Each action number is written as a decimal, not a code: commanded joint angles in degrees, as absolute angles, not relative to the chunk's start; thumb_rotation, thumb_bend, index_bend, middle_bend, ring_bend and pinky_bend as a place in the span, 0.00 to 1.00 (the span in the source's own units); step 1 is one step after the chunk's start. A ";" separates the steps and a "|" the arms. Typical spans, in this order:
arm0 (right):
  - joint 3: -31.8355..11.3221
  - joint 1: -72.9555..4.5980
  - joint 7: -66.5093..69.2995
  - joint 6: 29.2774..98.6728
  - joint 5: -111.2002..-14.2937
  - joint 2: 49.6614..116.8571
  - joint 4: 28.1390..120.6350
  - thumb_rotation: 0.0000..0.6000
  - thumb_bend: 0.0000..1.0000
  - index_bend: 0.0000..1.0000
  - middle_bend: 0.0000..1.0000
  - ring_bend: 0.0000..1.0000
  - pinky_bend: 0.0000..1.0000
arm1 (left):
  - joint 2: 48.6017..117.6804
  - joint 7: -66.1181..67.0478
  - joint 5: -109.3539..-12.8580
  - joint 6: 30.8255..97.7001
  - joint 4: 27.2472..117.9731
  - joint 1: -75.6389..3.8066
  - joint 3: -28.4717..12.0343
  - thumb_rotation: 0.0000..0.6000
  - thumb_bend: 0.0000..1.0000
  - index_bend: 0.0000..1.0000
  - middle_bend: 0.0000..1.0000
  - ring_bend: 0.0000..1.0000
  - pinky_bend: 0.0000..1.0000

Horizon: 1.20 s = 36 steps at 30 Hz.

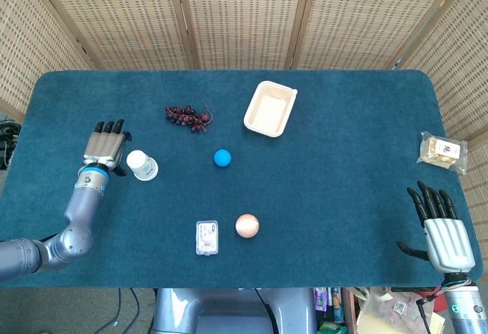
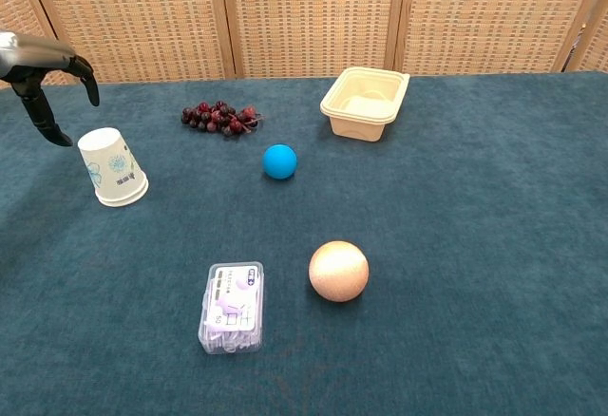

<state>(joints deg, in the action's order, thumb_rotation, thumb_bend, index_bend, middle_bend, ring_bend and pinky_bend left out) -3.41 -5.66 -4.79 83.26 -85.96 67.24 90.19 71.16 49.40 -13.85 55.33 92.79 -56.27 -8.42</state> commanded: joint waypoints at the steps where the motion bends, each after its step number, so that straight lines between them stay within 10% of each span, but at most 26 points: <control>1: -3.40 -5.64 -4.73 83.25 -85.91 67.25 90.15 1.00 0.09 0.00 0.00 0.00 0.00 | 71.54 49.75 -13.34 55.55 92.46 -56.86 -8.09 1.00 0.22 0.26 0.00 0.00 0.00; 36: -3.68 -5.37 -3.88 83.45 -85.08 67.10 89.70 1.00 0.09 0.00 0.00 0.00 0.00 | 76.16 48.61 -11.46 52.94 86.38 -59.60 -5.25 1.00 0.23 0.34 0.00 0.00 0.00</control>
